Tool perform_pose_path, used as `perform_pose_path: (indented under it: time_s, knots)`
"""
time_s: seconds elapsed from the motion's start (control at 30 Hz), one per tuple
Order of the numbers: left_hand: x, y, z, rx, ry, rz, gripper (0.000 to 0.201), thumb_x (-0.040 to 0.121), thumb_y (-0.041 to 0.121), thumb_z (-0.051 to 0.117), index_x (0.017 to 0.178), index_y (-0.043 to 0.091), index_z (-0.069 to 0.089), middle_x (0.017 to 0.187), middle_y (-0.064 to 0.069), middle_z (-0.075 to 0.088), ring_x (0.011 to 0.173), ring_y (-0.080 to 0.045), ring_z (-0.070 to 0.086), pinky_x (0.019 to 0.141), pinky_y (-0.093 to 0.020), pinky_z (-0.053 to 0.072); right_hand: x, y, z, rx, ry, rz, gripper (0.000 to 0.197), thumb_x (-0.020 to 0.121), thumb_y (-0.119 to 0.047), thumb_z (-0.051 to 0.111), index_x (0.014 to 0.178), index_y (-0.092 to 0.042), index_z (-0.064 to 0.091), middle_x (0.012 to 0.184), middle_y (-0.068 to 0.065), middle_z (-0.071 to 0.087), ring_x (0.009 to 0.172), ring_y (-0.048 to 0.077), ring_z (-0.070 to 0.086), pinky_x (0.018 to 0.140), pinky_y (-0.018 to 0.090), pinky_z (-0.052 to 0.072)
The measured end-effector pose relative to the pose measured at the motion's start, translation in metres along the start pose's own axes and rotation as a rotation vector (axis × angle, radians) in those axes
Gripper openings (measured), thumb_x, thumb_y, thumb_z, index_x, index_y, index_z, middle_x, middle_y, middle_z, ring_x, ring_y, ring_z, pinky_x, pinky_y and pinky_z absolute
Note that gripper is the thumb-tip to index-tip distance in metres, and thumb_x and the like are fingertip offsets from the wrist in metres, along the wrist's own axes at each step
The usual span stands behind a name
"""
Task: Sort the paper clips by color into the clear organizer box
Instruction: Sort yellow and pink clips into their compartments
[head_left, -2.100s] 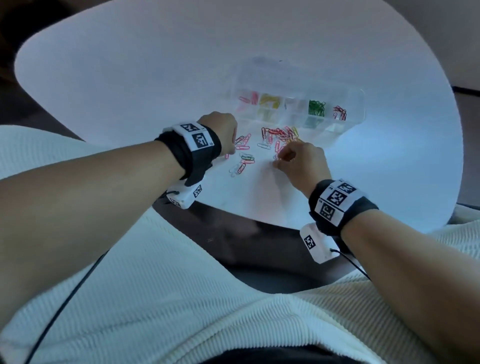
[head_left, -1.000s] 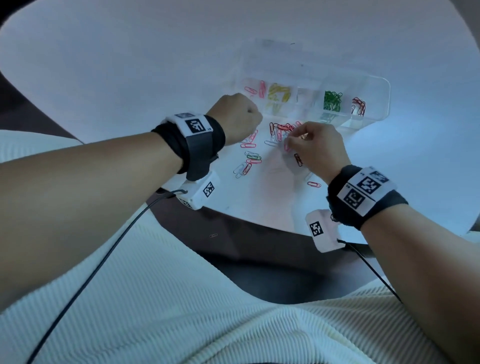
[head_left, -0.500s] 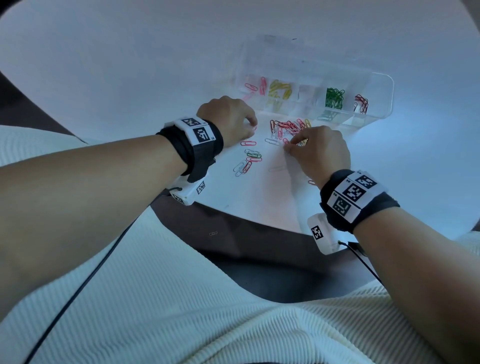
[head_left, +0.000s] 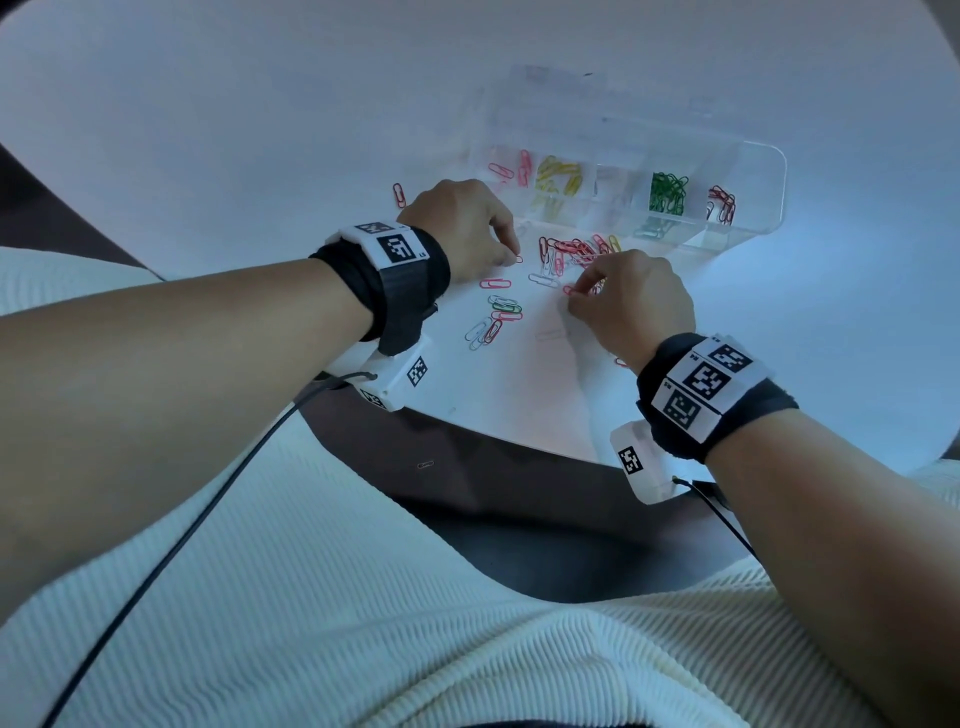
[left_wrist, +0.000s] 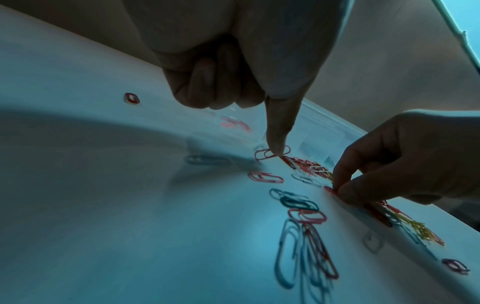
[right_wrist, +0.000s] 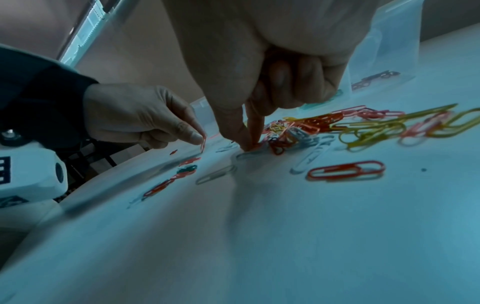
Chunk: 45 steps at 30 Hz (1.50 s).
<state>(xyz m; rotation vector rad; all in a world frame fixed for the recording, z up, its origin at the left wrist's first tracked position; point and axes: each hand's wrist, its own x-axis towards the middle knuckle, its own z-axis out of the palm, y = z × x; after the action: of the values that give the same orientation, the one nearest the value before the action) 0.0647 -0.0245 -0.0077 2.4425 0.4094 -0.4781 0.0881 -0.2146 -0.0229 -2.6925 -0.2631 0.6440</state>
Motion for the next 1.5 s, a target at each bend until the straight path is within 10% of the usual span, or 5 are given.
perform_pose_path:
  time_s: [0.47,0.8,1.03,1.2,1.5]
  knots:
    - [-0.016,0.019,-0.007,-0.793,-0.467,-0.216,0.010,0.057,0.017,0.033,0.060,0.021,0.025,0.051,0.002,0.019,0.050,-0.013,0.008,0.046,-0.017,0.011,-0.006,-0.002,-0.001,0.006,-0.118,-0.028,0.017,0.076,-0.027,0.066,0.067,-0.014,0.062,0.066,0.000,0.059,0.062,0.020,0.055,0.055,0.027,0.045]
    - [-0.025,0.029,-0.016,-1.056,-0.726,-0.015,0.009,0.060,0.009,0.028,0.062,0.013,0.035,0.049,-0.005,0.036,0.036,-0.011,0.012,0.048,-0.028,0.008,0.000,0.006,-0.047,1.292,-0.442,0.209,0.009,0.054,-0.013,0.033,0.060,-0.019,0.030,0.060,0.003,0.030,0.049,0.016,0.019,0.043,0.018,0.010]
    - [-0.012,0.027,-0.012,-0.685,-0.375,-0.095,0.036,0.091,0.022,0.041,0.056,0.013,0.046,0.045,0.002,0.028,0.041,-0.015,0.017,0.044,-0.021,0.017,0.006,0.013,-0.038,1.131,-0.270,0.098,0.024,0.051,0.003,0.035,0.059,-0.016,0.024,0.054,0.006,0.032,0.049,0.014,0.019,0.044,0.018,0.015]
    - [-0.009,0.012,-0.005,-0.164,-0.250,0.001,0.023,0.101,0.016,0.037,0.103,0.019,0.059,0.073,0.009,0.044,0.063,-0.010,0.043,0.054,-0.024,0.032,0.004,0.007,-0.031,0.986,-0.232,0.050,0.026,0.057,0.003,0.040,0.061,-0.020,0.029,0.058,0.002,0.026,0.051,0.014,0.016,0.048,0.018,0.016]
    - [-0.004,0.002,-0.006,0.296,-0.198,0.082,0.020,0.077,0.037,0.074,0.093,0.028,0.067,0.088,0.006,0.056,0.085,-0.020,0.055,0.071,-0.028,0.040,0.012,0.014,-0.016,0.236,-0.033,-0.011,0.014,0.074,-0.030,0.081,0.081,-0.022,0.071,0.062,-0.012,0.049,0.053,0.002,0.045,0.046,0.015,0.031]
